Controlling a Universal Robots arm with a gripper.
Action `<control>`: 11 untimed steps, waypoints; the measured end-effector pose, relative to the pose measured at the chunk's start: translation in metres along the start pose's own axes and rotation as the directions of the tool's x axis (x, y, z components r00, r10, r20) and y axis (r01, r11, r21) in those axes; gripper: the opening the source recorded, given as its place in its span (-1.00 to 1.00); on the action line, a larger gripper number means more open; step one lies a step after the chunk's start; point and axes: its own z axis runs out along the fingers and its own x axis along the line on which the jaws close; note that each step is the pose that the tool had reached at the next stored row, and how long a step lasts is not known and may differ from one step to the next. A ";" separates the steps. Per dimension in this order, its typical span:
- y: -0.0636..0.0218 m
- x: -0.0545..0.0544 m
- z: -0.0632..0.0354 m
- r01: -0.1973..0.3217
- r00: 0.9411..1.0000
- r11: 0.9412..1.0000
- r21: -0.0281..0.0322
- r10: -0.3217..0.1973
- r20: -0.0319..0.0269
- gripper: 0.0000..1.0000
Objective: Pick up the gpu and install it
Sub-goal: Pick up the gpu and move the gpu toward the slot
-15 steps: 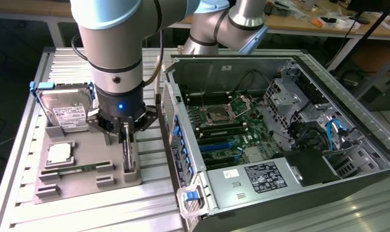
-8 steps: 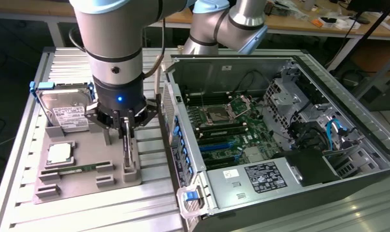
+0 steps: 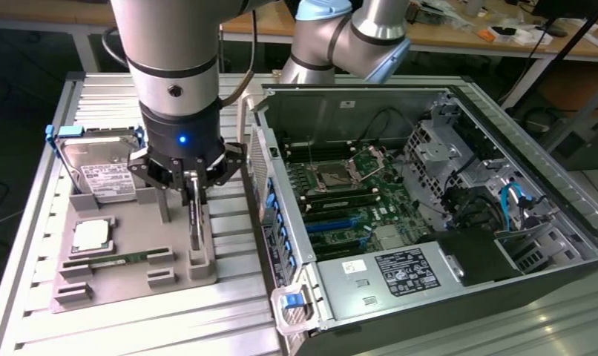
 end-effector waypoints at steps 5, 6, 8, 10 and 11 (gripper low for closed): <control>0.0000 0.000 -0.0001 0.000 1.000 1.000 0.000 0.000 0.000 -0.47; 0.0000 0.000 -0.0001 0.000 1.000 1.000 0.000 0.000 0.000 -0.47; 0.0000 0.000 -0.0001 0.000 1.000 1.000 0.000 0.000 0.000 -0.47; 0.0001 0.000 -0.0032 0.000 1.000 1.000 0.000 0.000 0.000 -0.47; 0.0002 0.000 -0.0055 0.000 1.000 1.000 0.000 0.000 0.000 -0.47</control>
